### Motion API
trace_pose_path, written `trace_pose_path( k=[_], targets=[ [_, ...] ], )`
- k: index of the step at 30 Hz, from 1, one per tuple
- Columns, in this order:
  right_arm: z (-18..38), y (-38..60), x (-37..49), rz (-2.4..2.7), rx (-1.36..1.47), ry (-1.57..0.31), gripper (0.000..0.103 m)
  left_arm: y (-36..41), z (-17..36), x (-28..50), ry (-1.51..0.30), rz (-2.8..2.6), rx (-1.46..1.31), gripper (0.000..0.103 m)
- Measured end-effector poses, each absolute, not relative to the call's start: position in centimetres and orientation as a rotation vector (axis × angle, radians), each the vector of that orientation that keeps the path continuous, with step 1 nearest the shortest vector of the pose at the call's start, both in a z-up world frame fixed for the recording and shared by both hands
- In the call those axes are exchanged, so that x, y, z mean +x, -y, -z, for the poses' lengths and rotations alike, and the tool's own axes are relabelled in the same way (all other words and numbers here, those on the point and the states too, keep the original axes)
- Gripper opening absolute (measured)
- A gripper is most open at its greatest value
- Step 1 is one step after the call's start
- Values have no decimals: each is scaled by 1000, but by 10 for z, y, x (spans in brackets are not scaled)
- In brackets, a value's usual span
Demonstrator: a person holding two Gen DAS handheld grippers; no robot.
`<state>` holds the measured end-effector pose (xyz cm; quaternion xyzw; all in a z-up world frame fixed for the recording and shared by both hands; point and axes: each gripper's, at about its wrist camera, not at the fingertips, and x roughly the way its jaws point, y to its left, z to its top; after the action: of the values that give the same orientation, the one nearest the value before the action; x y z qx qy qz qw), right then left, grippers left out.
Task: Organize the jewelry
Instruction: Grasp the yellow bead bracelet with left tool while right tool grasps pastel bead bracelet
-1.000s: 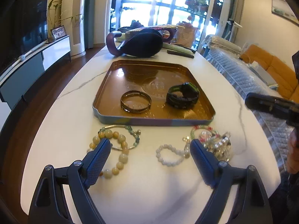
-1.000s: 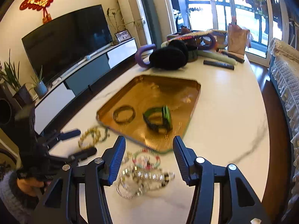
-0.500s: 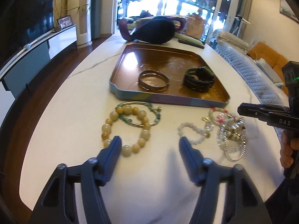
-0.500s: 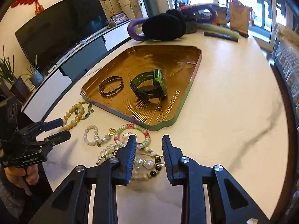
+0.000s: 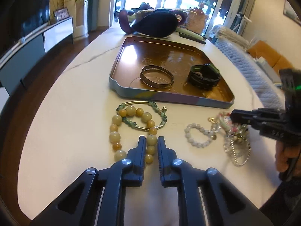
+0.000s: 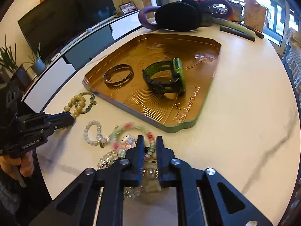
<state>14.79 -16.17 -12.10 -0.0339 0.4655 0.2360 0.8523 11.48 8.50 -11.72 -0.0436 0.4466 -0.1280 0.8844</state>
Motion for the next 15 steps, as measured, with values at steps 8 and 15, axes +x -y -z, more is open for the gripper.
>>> trace_pose_path(
  k=[8, 15],
  targets=[
    [102, 168, 141, -488, -60, -919, 6, -83, 87, 100, -861, 301, -85, 13],
    [91, 167, 137, -494, -59, -871, 6, -83, 54, 92, -795, 367, -156, 13]
  ],
)
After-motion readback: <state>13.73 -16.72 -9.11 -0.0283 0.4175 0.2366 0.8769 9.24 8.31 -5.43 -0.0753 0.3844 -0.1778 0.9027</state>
